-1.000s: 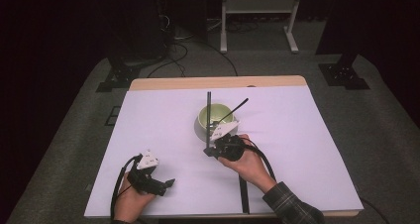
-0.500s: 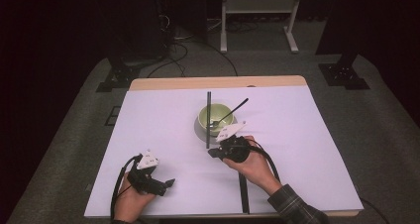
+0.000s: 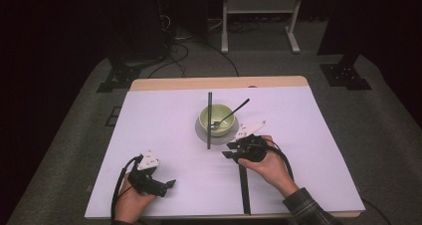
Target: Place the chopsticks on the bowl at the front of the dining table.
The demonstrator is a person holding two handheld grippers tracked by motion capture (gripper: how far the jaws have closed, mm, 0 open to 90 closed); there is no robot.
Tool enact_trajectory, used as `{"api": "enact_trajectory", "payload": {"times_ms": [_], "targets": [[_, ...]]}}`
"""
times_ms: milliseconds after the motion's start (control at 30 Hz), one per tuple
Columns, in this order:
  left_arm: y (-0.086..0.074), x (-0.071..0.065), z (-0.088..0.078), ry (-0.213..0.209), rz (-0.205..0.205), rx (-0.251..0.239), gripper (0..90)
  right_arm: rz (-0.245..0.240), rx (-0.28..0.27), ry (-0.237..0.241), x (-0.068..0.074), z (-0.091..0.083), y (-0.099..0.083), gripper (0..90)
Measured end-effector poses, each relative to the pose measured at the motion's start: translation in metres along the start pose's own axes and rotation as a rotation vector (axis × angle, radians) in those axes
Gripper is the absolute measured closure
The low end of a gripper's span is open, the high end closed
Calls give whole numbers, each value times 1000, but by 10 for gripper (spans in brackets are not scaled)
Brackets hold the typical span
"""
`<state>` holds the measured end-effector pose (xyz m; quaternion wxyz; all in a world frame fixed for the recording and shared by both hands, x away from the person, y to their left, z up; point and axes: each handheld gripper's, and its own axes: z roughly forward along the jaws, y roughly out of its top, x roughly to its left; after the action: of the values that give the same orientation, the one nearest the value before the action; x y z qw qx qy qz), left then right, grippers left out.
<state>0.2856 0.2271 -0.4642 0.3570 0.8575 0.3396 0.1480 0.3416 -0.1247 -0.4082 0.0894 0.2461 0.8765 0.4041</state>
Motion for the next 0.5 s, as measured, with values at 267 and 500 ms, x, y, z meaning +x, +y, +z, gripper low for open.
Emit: {"api": "enact_trajectory", "payload": {"times_ms": [267, 500], "targets": [[0, 0, 0, 0, 2, 1, 0, 38, -16, -54, -14, -15, -16, 311], [0, 0, 0, 2, 3, -1, 0, 68, -16, -107, -23, -33, -31, 193]]}}
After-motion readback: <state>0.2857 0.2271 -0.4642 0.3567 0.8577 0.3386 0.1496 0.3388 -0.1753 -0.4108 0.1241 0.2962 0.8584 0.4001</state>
